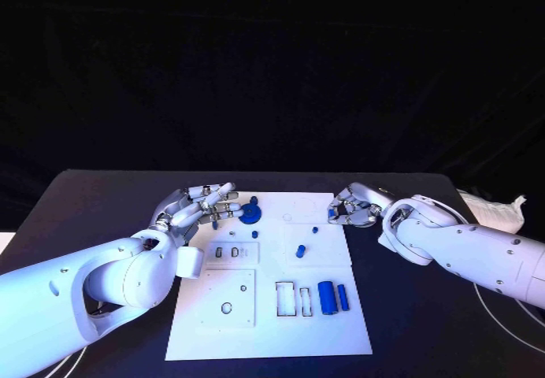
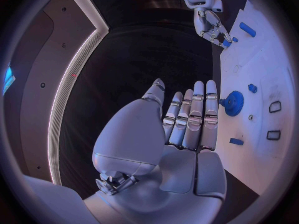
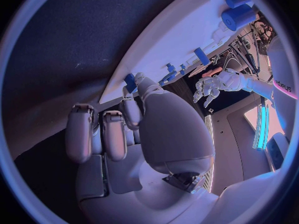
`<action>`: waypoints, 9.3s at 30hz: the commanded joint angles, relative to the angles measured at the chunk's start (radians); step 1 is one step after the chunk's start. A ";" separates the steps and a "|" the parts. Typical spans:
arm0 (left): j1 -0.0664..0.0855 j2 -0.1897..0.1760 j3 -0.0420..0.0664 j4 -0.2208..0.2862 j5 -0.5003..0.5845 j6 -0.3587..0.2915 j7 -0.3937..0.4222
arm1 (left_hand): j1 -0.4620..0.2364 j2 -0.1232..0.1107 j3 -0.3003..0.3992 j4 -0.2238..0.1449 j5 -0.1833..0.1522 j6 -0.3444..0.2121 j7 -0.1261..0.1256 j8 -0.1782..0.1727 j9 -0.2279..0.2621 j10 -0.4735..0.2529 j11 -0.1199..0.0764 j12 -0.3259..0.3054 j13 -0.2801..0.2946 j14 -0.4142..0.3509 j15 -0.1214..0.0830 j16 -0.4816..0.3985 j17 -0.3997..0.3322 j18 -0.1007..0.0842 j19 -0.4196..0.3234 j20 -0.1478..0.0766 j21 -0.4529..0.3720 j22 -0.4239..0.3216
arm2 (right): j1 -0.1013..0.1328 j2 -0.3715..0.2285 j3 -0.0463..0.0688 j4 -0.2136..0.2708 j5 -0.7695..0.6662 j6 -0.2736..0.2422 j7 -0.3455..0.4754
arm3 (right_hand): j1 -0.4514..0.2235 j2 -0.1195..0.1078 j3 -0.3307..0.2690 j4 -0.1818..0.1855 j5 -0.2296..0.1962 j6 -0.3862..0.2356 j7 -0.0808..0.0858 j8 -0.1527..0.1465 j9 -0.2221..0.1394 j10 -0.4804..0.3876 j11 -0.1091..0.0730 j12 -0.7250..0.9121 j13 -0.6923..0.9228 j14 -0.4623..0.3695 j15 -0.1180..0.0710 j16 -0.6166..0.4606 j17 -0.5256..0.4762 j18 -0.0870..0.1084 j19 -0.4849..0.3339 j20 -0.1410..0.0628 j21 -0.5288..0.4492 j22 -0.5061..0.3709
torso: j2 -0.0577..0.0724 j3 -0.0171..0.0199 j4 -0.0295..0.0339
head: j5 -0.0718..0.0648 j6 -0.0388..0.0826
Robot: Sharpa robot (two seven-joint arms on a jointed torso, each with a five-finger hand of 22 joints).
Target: Assemble the parts on the task board
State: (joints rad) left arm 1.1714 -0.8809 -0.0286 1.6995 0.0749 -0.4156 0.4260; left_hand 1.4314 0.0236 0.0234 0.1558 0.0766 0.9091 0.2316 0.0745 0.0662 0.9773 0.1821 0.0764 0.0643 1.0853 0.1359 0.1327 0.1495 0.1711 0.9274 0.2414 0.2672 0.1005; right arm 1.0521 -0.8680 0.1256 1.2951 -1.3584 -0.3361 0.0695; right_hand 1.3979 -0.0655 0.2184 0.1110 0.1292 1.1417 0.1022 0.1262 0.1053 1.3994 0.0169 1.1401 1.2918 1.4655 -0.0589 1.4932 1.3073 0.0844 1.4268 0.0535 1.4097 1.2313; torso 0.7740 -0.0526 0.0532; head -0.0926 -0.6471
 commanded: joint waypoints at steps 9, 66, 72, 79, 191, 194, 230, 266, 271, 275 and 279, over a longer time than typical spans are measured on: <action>0.000 0.002 0.001 0.000 -0.003 0.016 0.004 | -0.001 0.007 -0.001 -0.009 -0.002 0.002 0.006 -0.004 -0.001 0.003 0.005 -0.008 -0.001 0.006 0.000 -0.008 0.002 0.012 0.008 0.002 -0.006 -0.002 | 0.002 0.007 -0.001 0.020 -0.016 -0.058 -0.014 | -0.009 0.044 -0.006 0.000 -0.025 0.056 -0.039 0.033 0.019 0.010 -0.030 -0.017 -0.011 0.077 -0.019 0.004 0.122 -0.017 0.000 -0.020 0.003 -0.001 | -0.001 0.0006 0.0008 | 0.001 -0.002; 0.001 0.014 0.001 -0.031 0.002 0.018 0.008 | -0.001 0.008 0.001 -0.010 -0.002 0.003 0.006 -0.004 -0.001 0.004 0.005 -0.008 -0.001 0.006 0.000 -0.009 0.002 0.012 0.008 0.002 -0.006 -0.002 | -0.017 0.300 -0.062 0.245 -0.335 0.049 -0.397 | -0.038 0.053 -0.018 0.013 0.007 0.025 -0.031 0.026 0.018 0.007 -0.026 -0.039 -0.019 0.074 -0.017 -0.005 0.110 -0.014 -0.008 -0.022 -0.008 -0.021 | -0.007 -0.0067 0.0090 | 0.073 -0.015; 0.001 0.014 0.001 -0.030 0.002 0.019 0.008 | -0.001 0.008 0.001 -0.010 -0.002 0.003 0.006 -0.004 -0.001 0.004 0.005 -0.008 -0.001 0.006 0.000 -0.009 0.002 0.012 0.008 0.002 -0.006 -0.002 | -0.018 0.305 -0.064 0.234 -0.338 0.054 -0.402 | -0.039 0.052 -0.018 0.013 0.009 0.025 -0.031 0.026 0.018 0.006 -0.025 -0.043 -0.022 0.074 -0.017 -0.005 0.109 -0.014 -0.008 -0.022 -0.009 -0.021 | -0.008 -0.0078 0.0091 | 0.074 -0.016; 0.001 0.013 0.001 -0.030 0.002 0.019 0.007 | -0.001 0.008 0.001 -0.010 -0.002 0.003 0.006 -0.004 -0.001 0.004 0.005 -0.008 -0.001 0.006 0.000 -0.009 0.002 0.012 0.008 0.002 -0.006 -0.002 | -0.019 0.307 -0.066 0.230 -0.344 0.075 -0.409 | -0.040 0.048 -0.020 0.011 0.013 0.022 -0.030 0.025 0.018 0.005 -0.024 -0.045 -0.023 0.074 -0.016 -0.006 0.108 -0.013 -0.008 -0.021 -0.010 -0.023 | -0.007 -0.0070 0.0076 | 0.074 -0.018; 0.133 0.236 0.000 -0.294 -1.179 0.608 -1.078 | -0.269 0.043 -0.232 0.136 -0.012 0.115 -0.194 0.462 0.454 0.384 -0.212 1.170 1.116 0.486 -0.221 1.438 1.421 -0.114 0.518 -0.214 1.150 1.195 | -0.001 -0.123 -0.012 0.399 0.215 -0.232 0.066 | 0.008 -0.033 -0.166 0.114 0.048 -0.134 0.033 -0.041 -0.030 -0.165 0.031 -0.318 -0.244 0.064 0.031 -0.046 0.077 -0.006 -0.027 0.022 -0.043 -0.063 | -0.063 0.0226 -0.0311 | 0.141 -0.057; 0.133 0.245 0.000 -0.299 -1.182 0.625 -1.080 | -0.270 0.043 -0.235 0.136 -0.013 0.114 -0.194 0.464 0.457 0.384 -0.212 1.170 1.117 0.486 -0.221 1.438 1.421 -0.114 0.518 -0.214 1.151 1.197 | -0.001 -0.122 -0.012 0.397 0.213 -0.230 0.059 | 0.005 -0.034 -0.168 0.115 0.049 -0.135 0.034 -0.041 -0.031 -0.167 0.031 -0.321 -0.247 0.064 0.031 -0.048 0.075 -0.005 -0.028 0.022 -0.045 -0.065 | -0.063 0.0235 -0.0326 | 0.141 -0.059; 0.133 0.295 -0.006 -0.332 -1.166 0.702 -1.086 | -0.214 0.072 -0.226 0.128 -0.008 0.089 -0.195 0.484 0.507 0.377 -0.212 1.163 1.114 0.486 -0.222 1.438 1.421 -0.113 0.511 -0.215 1.149 1.197 | -0.002 -0.118 -0.012 0.387 0.207 -0.209 0.034 | -0.006 -0.031 -0.175 0.120 0.056 -0.135 0.033 -0.041 -0.031 -0.170 0.031 -0.328 -0.256 0.062 0.031 -0.053 0.069 -0.005 -0.030 0.023 -0.047 -0.068 | -0.062 0.0228 -0.0314 | 0.147 -0.065; 0.132 0.283 -0.012 -0.323 -1.136 0.700 -1.075 | -0.026 -0.139 0.471 0.025 0.013 0.045 -0.189 0.456 0.588 0.370 -0.214 1.119 1.097 0.486 -0.220 1.438 1.421 -0.111 0.503 -0.215 1.143 1.211 | -0.009 -0.103 -0.013 0.378 0.199 -0.180 0.017 | -0.014 -0.025 -0.181 0.125 0.080 -0.132 0.033 -0.040 -0.032 -0.168 0.030 -0.325 -0.260 0.060 0.030 -0.060 0.061 -0.004 -0.032 0.022 -0.050 -0.072 | -0.062 0.0230 -0.0308 | 0.140 -0.076; 0.131 0.266 -0.010 -0.301 -1.127 0.653 -1.068 | -0.054 -0.171 0.558 -0.002 0.012 0.045 -0.189 0.461 0.603 0.372 -0.211 1.116 1.095 0.486 -0.220 1.438 1.421 -0.112 0.505 -0.214 1.144 1.217 | -0.009 -0.103 -0.013 0.379 0.201 -0.181 0.017 | -0.015 -0.024 -0.181 0.126 0.081 -0.132 0.033 -0.040 -0.032 -0.168 0.030 -0.325 -0.261 0.060 0.030 -0.060 0.061 -0.004 -0.032 0.022 -0.050 -0.072 | -0.062 0.0237 -0.0295 | 0.141 -0.077; 0.131 0.252 -0.009 -0.282 -1.125 0.612 -1.063 | -0.062 -0.180 0.579 -0.011 0.011 0.046 -0.188 0.462 0.607 0.374 -0.211 1.116 1.095 0.486 -0.220 1.438 1.421 -0.113 0.508 -0.213 1.146 1.221 | -0.009 -0.103 -0.013 0.379 0.203 -0.181 0.018 | -0.015 -0.023 -0.181 0.127 0.082 -0.132 0.033 -0.040 -0.032 -0.168 0.030 -0.326 -0.262 0.060 0.030 -0.060 0.060 -0.004 -0.032 0.022 -0.050 -0.072 | -0.062 0.0246 -0.0299 | 0.144 -0.078; 0.130 0.231 -0.009 -0.257 -1.124 0.552 -1.053 | -0.067 -0.186 0.592 -0.017 0.010 0.048 -0.188 0.463 0.609 0.378 -0.211 1.119 1.098 0.486 -0.220 1.438 1.421 -0.115 0.512 -0.213 1.150 1.229 | -0.009 -0.104 -0.013 0.380 0.205 -0.182 0.019 | -0.017 -0.021 -0.182 0.128 0.083 -0.132 0.033 -0.040 -0.032 -0.168 0.030 -0.326 -0.262 0.061 0.030 -0.060 0.061 -0.004 -0.032 0.022 -0.050 -0.072 | -0.062 0.0247 -0.0303 | 0.146 -0.079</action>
State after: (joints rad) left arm 1.3024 -0.6466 -0.0382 1.4337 -1.0608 0.2132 -0.6491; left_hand 1.3656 -0.1530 0.4307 0.3172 0.0882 0.9504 0.0441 0.5337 0.6736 1.3491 -0.0282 1.1967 1.1613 1.4663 -0.0905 1.5678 1.3078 0.0698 1.4345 0.0272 1.4121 1.3075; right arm 1.0442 -0.9724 0.1123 1.6738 -1.1491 -0.5282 0.0867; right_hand 1.3884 -0.0882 0.0427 0.2374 0.2071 1.0006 0.1353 0.0807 0.0747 1.2357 0.0513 0.8185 1.0304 1.4665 -0.0286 1.4351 1.3073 0.0842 1.4000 0.0737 1.3630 1.1608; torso 0.7121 -0.0285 0.0231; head 0.0523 -0.7251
